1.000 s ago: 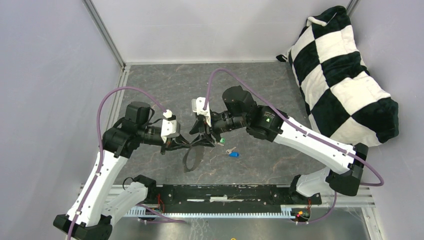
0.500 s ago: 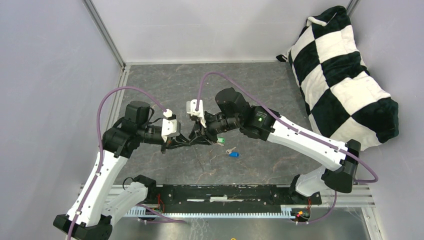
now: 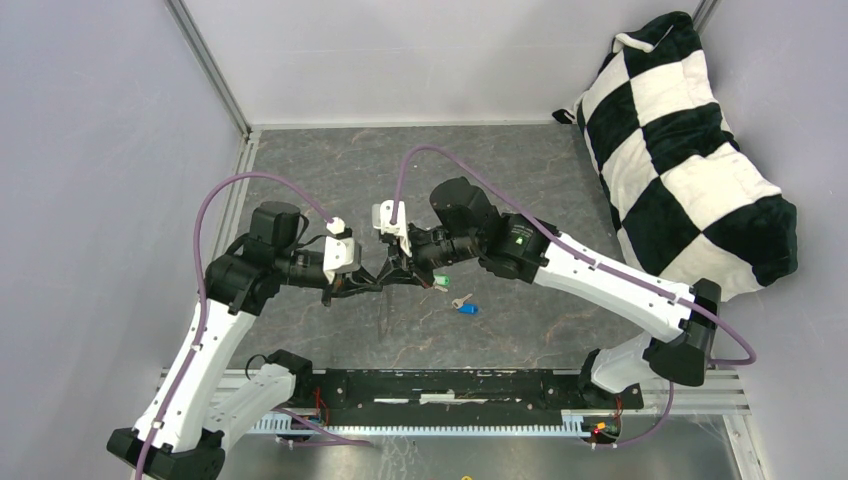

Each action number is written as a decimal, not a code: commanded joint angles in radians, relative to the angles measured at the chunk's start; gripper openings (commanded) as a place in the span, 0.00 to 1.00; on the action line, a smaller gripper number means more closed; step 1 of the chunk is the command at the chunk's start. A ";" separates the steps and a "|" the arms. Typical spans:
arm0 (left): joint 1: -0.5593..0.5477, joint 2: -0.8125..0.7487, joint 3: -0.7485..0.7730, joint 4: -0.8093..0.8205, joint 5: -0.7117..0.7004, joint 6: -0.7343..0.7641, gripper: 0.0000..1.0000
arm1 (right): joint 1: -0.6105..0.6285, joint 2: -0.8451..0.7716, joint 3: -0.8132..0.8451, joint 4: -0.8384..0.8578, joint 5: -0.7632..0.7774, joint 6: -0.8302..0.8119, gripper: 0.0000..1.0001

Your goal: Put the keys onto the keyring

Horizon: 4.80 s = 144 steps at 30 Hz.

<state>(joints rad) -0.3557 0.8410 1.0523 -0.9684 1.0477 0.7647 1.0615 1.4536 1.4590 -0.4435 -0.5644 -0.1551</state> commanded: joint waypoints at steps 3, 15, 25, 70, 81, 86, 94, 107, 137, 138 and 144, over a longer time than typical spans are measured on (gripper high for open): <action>-0.002 -0.002 0.034 0.038 0.025 -0.028 0.08 | 0.005 -0.058 -0.024 0.053 0.045 -0.003 0.01; -0.002 -0.001 0.011 -0.016 0.045 -0.045 0.45 | -0.041 -0.278 -0.421 0.661 0.031 0.261 0.01; -0.002 -0.019 -0.061 0.237 0.130 -0.307 0.44 | -0.041 -0.318 -0.659 1.170 0.066 0.471 0.01; -0.003 -0.070 -0.058 0.430 0.137 -0.446 0.02 | -0.006 -0.320 -0.742 1.242 0.071 0.449 0.25; -0.003 -0.124 -0.049 0.271 0.082 -0.031 0.02 | -0.013 -0.404 -0.604 0.851 0.060 0.219 0.38; -0.003 -0.169 -0.062 0.270 0.089 0.127 0.02 | -0.011 -0.437 -0.604 0.804 0.065 0.166 0.39; -0.003 -0.183 -0.069 0.353 0.086 0.045 0.02 | -0.012 -0.409 -0.625 0.877 0.009 0.192 0.39; -0.003 -0.172 -0.129 0.549 0.117 -0.436 0.02 | -0.012 -0.371 -0.626 1.000 0.045 0.223 0.40; -0.003 -0.097 -0.051 0.299 0.153 -0.273 0.31 | -0.011 -0.291 -0.505 0.789 0.050 0.221 0.01; -0.003 -0.088 -0.045 0.279 0.152 -0.264 0.31 | -0.010 -0.292 -0.499 0.768 0.047 0.211 0.01; -0.003 -0.070 -0.025 0.263 0.164 -0.269 0.27 | -0.011 -0.280 -0.437 0.668 0.043 0.163 0.01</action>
<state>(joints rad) -0.3603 0.7681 0.9833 -0.6662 1.1843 0.4473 1.0492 1.1687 0.9463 0.2687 -0.5224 0.0517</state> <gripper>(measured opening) 0.292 0.013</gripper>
